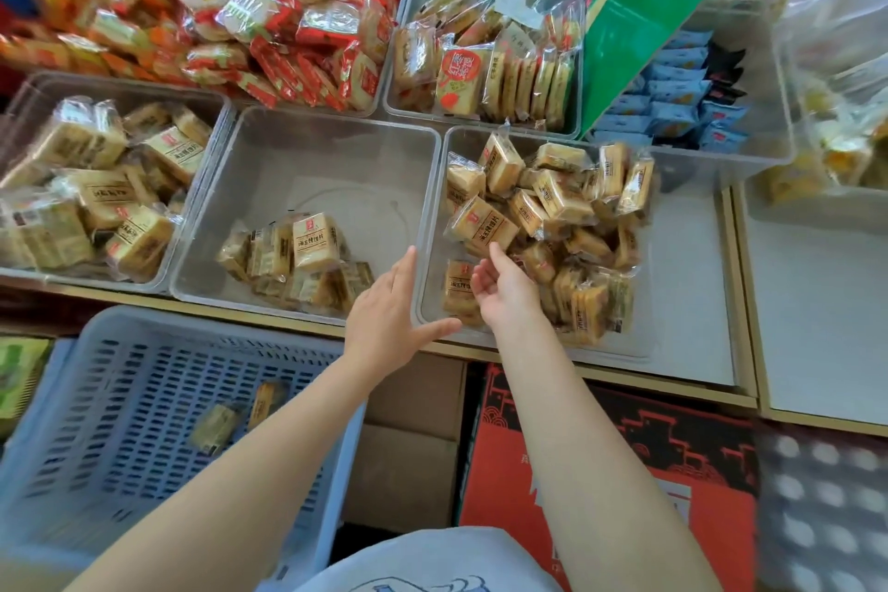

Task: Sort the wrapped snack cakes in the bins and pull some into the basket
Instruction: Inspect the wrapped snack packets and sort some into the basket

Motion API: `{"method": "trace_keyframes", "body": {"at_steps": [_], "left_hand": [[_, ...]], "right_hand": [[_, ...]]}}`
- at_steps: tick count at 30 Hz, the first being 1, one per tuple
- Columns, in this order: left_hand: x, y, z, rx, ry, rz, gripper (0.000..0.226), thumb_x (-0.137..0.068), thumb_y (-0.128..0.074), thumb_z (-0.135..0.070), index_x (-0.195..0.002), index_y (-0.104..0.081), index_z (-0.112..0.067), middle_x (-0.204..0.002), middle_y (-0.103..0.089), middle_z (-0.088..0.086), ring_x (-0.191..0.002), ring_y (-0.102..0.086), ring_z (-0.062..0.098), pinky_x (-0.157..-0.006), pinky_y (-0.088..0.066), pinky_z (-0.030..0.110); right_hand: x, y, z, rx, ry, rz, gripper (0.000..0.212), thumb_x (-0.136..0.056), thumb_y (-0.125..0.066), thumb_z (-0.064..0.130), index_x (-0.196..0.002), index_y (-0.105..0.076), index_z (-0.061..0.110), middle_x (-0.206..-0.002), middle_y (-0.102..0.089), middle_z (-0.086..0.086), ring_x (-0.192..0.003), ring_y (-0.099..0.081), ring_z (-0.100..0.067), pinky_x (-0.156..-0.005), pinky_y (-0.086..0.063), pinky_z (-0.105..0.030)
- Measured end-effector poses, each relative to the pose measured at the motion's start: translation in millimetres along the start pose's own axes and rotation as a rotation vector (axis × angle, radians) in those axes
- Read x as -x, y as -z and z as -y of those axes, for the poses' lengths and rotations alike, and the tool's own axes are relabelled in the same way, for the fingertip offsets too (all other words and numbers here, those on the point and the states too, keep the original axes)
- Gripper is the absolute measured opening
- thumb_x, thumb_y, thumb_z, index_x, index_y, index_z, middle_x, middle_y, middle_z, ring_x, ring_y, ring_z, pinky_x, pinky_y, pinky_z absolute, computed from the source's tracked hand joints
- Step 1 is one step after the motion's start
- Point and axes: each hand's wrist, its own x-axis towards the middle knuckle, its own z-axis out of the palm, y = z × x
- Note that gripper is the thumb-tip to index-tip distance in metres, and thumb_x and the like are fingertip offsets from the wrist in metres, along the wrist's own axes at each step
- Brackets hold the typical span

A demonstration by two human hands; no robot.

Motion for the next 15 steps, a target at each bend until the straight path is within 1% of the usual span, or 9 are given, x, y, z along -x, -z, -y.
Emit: {"method": "trace_keyframes", "body": {"at_steps": [2, 5, 6, 7, 9, 11, 13, 14, 15], "left_hand": [[1, 2, -2, 0.024, 0.007, 0.008, 0.120, -0.079, -0.060, -0.080, -0.164, -0.001, -0.019, -0.171, -0.017, -0.001, -0.155, -0.023, 0.017, -0.119, -0.031, 0.037], [-1, 6, -3, 0.150, 0.056, 0.031, 0.118, -0.078, -0.068, -0.074, -0.165, -0.009, -0.021, -0.168, -0.026, -0.002, -0.152, -0.029, 0.017, -0.117, -0.035, 0.039], [-2, 10, -4, 0.264, 0.089, 0.034, 0.112, -0.078, -0.071, -0.070, -0.163, -0.016, -0.022, -0.166, -0.031, -0.002, -0.150, -0.032, 0.017, -0.116, -0.035, 0.039], [-3, 14, -6, 0.417, 0.121, 0.020, 0.105, -0.080, -0.072, -0.066, -0.162, -0.024, -0.022, -0.163, -0.036, -0.002, -0.148, -0.035, 0.016, -0.116, -0.034, 0.038], [-6, 26, -13, 0.708, 0.156, -0.032, 0.087, -0.084, -0.074, -0.057, -0.156, -0.037, -0.023, -0.157, -0.043, -0.004, -0.142, -0.039, 0.012, -0.115, -0.035, 0.035], [-8, 36, -23, 0.796, 0.140, -0.055, 0.071, -0.087, -0.073, -0.051, -0.148, -0.049, -0.025, -0.150, -0.049, -0.007, -0.139, -0.042, 0.010, -0.115, -0.036, 0.035], [-12, 39, -31, 0.814, 0.105, -0.032, 0.044, -0.088, -0.074, -0.047, -0.127, -0.067, -0.029, -0.140, -0.055, -0.009, -0.135, -0.048, 0.011, -0.113, -0.041, 0.036], [-14, 39, -33, 0.834, 0.105, -0.035, 0.030, -0.087, -0.076, -0.046, -0.112, -0.073, -0.031, -0.132, -0.060, -0.009, -0.130, -0.054, 0.013, -0.110, -0.047, 0.040], [-15, 39, -33, 0.866, 0.128, -0.058, 0.022, -0.086, -0.078, -0.045, -0.101, -0.075, -0.029, -0.123, -0.066, -0.006, -0.121, -0.061, 0.016, -0.104, -0.053, 0.043]], "right_hand": [[5, 5, 2, 0.036, 0.009, 0.021, 0.014, -0.093, -0.074, 0.018, -0.099, -0.067, 0.007, -0.084, -0.064, -0.004, -0.073, -0.060, -0.014, -0.065, -0.054, -0.024], [18, 17, 4, 0.117, 0.088, 0.117, 0.026, -0.095, -0.071, 0.013, -0.119, -0.061, 0.007, -0.103, -0.071, -0.011, -0.086, -0.067, -0.020, -0.075, -0.058, -0.030], [23, 22, 6, 0.157, 0.117, 0.154, 0.028, -0.095, -0.070, 0.010, -0.120, -0.057, 0.009, -0.109, -0.072, -0.014, -0.089, -0.069, -0.021, -0.074, -0.059, -0.032], [29, 27, 8, 0.213, 0.143, 0.182, 0.028, -0.094, -0.070, 0.009, -0.119, -0.056, 0.011, -0.112, -0.072, -0.015, -0.091, -0.071, -0.022, -0.070, -0.059, -0.031], [42, 33, 15, 0.344, 0.186, 0.239, 0.027, -0.094, -0.071, 0.014, -0.118, -0.059, 0.013, -0.109, -0.072, -0.011, -0.089, -0.070, -0.021, -0.058, -0.056, -0.026], [50, 33, 22, 0.424, 0.209, 0.323, 0.025, -0.093, -0.072, 0.018, -0.117, -0.064, 0.014, -0.105, -0.073, -0.010, -0.090, -0.071, -0.021, -0.059, -0.057, -0.025], [53, 28, 25, 0.484, 0.207, 0.408, 0.029, -0.093, -0.073, 0.020, -0.120, -0.067, 0.012, -0.108, -0.075, -0.011, -0.097, -0.072, -0.024, -0.071, -0.060, -0.030], [53, 23, 25, 0.521, 0.208, 0.437, 0.029, -0.094, -0.072, 0.020, -0.121, -0.068, 0.012, -0.112, -0.075, -0.011, -0.100, -0.072, -0.025, -0.077, -0.061, -0.033], [51, 17, 25, 0.552, 0.217, 0.448, 0.026, -0.095, -0.070, 0.021, -0.120, -0.069, 0.012, -0.114, -0.075, -0.011, -0.101, -0.071, -0.025, -0.081, -0.060, -0.035]]}}
